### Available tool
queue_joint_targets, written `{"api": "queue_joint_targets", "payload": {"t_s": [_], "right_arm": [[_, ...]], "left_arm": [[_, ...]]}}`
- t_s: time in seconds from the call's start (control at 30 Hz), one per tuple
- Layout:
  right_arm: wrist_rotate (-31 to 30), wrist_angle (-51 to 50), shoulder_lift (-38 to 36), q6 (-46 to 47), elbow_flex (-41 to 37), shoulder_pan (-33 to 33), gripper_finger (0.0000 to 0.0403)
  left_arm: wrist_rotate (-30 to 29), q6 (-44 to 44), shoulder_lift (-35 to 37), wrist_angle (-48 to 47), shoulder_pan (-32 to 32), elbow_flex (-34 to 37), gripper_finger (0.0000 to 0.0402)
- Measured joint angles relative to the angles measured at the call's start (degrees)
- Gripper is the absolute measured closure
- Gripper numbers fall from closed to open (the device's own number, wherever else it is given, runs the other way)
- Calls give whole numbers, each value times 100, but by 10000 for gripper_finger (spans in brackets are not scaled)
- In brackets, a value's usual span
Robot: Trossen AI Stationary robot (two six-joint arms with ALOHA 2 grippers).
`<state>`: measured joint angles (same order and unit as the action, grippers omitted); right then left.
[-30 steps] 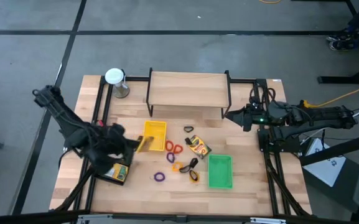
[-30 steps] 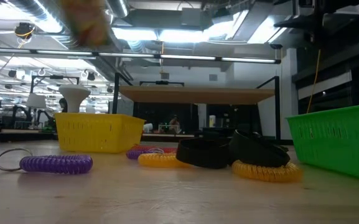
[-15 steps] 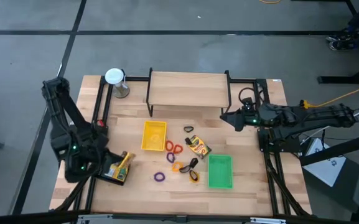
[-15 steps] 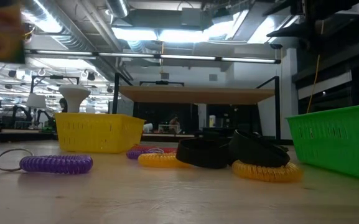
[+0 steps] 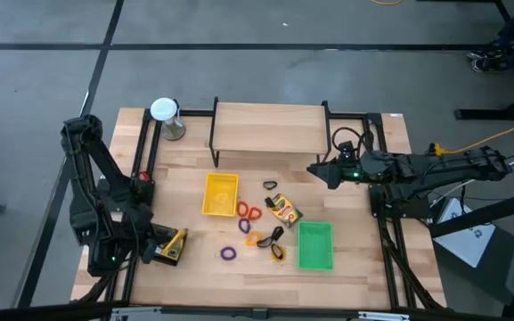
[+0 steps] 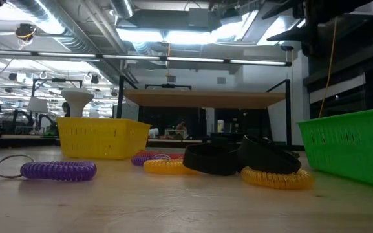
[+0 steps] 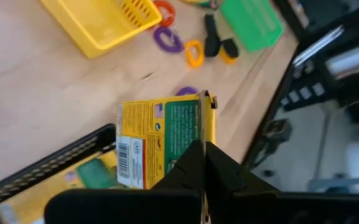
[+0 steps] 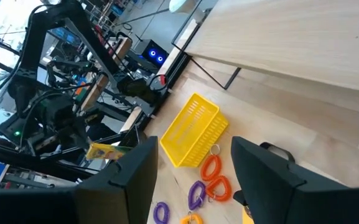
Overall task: Pick & Place Office Desk Supplies
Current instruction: Put the yellow crayon box into the black bin
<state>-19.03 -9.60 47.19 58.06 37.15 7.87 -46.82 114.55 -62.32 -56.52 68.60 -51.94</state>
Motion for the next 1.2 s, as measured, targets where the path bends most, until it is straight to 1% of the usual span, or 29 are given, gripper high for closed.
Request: {"api": "queue_joint_targets", "payload": {"t_s": [0.1, 0.2, 0.3, 0.43, 0.57, 0.7, 0.8, 0.9, 0.97, 1.07, 1.2], "right_arm": [[20, 79, 69, 2, 0, 1, 197], [43, 139, 97, 51, 0, -1, 197], [42, 177, 98, 148, 0, 1, 197], [-12, 437, 98, 151, 0, 1, 197], [-246, 779, 98, 102, 0, 1, 197], [-389, 1047, 98, -3, 0, 2, 197], [-396, 1152, 98, -22, 0, 10, 197], [-396, 1225, 98, -22, 0, 10, 197], [-402, 1281, 98, -36, 0, 10, 197], [-413, 1353, 98, -87, 0, 10, 197], [-412, 1386, 98, -149, 0, 10, 197]], "left_arm": [[60, -161, -35, -54, 96, 0, 400], [34, -380, 79, 31, 215, 0, 400], [-300, -897, 348, 338, 341, 0, 400], [-738, -1940, 931, 747, 435, 0, 400], [-1054, -3123, 1608, 893, 450, 0, 400], [-1193, -4216, 2310, 1016, 414, 0, 400], [-1267, -5138, 2712, 1341, 243, 0, 400], [-1144, -6127, 2961, 1860, -62, 0, 400], [-861, -6817, 3043, 2345, -350, -3, 400], [-235, -7688, 3042, 3288, -880, 70, 400], [810, -8540, 2957, 4955, -1676, 674, 400]]}}
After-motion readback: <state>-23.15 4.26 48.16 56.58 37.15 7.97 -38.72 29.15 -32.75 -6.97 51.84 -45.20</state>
